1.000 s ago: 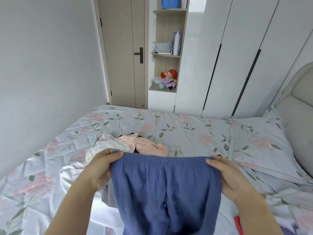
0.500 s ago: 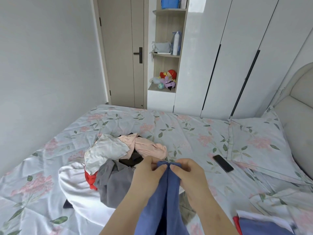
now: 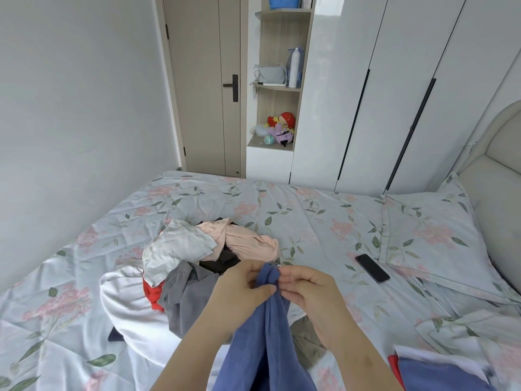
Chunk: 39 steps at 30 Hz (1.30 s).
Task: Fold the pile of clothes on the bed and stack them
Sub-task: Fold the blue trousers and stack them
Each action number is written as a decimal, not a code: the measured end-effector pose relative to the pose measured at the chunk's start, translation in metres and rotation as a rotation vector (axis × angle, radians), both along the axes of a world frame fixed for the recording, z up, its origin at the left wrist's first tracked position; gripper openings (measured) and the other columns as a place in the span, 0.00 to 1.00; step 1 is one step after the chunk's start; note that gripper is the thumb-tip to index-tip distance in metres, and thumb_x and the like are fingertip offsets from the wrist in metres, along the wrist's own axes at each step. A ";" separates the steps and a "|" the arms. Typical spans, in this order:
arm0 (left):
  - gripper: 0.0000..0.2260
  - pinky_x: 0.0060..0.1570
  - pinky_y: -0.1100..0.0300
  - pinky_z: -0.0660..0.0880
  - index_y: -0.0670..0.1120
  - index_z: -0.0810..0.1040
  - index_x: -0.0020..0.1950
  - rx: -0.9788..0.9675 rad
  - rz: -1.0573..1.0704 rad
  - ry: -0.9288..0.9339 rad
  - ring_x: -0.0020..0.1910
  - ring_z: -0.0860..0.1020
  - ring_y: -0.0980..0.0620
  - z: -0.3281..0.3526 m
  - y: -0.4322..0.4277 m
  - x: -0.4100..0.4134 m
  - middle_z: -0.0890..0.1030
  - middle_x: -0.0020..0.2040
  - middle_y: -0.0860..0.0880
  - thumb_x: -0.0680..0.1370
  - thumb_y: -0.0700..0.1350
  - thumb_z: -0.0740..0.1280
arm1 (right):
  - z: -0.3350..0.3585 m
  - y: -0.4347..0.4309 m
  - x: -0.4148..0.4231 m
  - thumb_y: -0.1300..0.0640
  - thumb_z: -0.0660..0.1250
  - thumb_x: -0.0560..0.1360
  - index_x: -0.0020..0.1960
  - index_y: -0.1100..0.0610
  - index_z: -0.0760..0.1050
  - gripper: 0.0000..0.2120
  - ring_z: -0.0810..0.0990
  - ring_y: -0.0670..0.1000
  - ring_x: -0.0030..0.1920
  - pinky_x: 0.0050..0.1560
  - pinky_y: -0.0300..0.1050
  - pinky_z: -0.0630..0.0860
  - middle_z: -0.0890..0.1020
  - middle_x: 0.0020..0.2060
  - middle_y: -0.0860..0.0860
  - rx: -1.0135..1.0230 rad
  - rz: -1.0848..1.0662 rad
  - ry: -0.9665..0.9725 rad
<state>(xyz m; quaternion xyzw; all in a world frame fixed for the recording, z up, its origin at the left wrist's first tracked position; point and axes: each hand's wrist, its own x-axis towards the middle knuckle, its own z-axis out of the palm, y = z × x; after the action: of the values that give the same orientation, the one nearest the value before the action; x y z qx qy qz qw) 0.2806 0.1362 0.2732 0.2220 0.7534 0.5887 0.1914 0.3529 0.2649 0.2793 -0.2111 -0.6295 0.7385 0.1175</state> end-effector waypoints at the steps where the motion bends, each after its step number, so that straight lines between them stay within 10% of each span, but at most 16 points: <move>1: 0.15 0.52 0.65 0.76 0.52 0.77 0.53 -0.012 0.019 0.028 0.48 0.80 0.61 -0.001 0.000 0.000 0.83 0.48 0.56 0.71 0.37 0.73 | 0.001 0.000 0.000 0.76 0.54 0.76 0.45 0.61 0.80 0.18 0.82 0.48 0.40 0.42 0.35 0.80 0.83 0.39 0.55 0.010 0.017 -0.006; 9: 0.05 0.51 0.55 0.77 0.45 0.81 0.45 0.144 -0.031 -0.065 0.47 0.81 0.49 0.004 -0.013 -0.013 0.84 0.46 0.44 0.75 0.35 0.68 | 0.000 0.009 0.005 0.68 0.67 0.72 0.48 0.44 0.74 0.18 0.72 0.36 0.52 0.48 0.23 0.66 0.75 0.51 0.39 0.619 0.179 -0.070; 13: 0.04 0.50 0.53 0.77 0.39 0.80 0.48 0.265 -0.091 -0.150 0.46 0.81 0.47 0.008 -0.019 -0.019 0.83 0.46 0.40 0.76 0.37 0.66 | -0.005 0.014 0.003 0.64 0.72 0.69 0.46 0.65 0.75 0.10 0.74 0.54 0.55 0.52 0.38 0.69 0.77 0.51 0.56 0.735 0.281 -0.104; 19: 0.08 0.51 0.53 0.76 0.39 0.78 0.50 0.357 -0.065 -0.214 0.46 0.80 0.47 0.010 -0.024 -0.024 0.83 0.46 0.41 0.74 0.41 0.67 | 0.003 0.012 0.006 0.62 0.73 0.68 0.45 0.62 0.79 0.07 0.77 0.52 0.48 0.54 0.43 0.71 0.81 0.45 0.54 0.688 0.251 -0.019; 24: 0.04 0.44 0.60 0.78 0.40 0.79 0.49 0.336 -0.060 -0.198 0.44 0.81 0.49 0.006 -0.026 -0.025 0.84 0.45 0.43 0.76 0.37 0.65 | 0.007 0.009 0.005 0.62 0.74 0.68 0.37 0.50 0.72 0.12 0.72 0.37 0.37 0.43 0.29 0.68 0.77 0.37 0.43 0.697 0.329 -0.010; 39: 0.03 0.43 0.61 0.78 0.42 0.79 0.47 0.320 -0.050 -0.170 0.44 0.82 0.50 -0.003 -0.028 -0.024 0.84 0.44 0.44 0.77 0.38 0.66 | 0.004 0.013 0.008 0.59 0.76 0.65 0.34 0.43 0.70 0.17 0.70 0.41 0.32 0.38 0.37 0.67 0.74 0.30 0.38 0.780 0.307 0.125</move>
<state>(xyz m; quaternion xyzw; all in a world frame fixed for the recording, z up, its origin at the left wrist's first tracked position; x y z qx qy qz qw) 0.2569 0.1084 0.2702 0.2180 0.6254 0.7127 0.2312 0.3613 0.2781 0.2835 -0.0094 -0.8777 0.4651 0.1154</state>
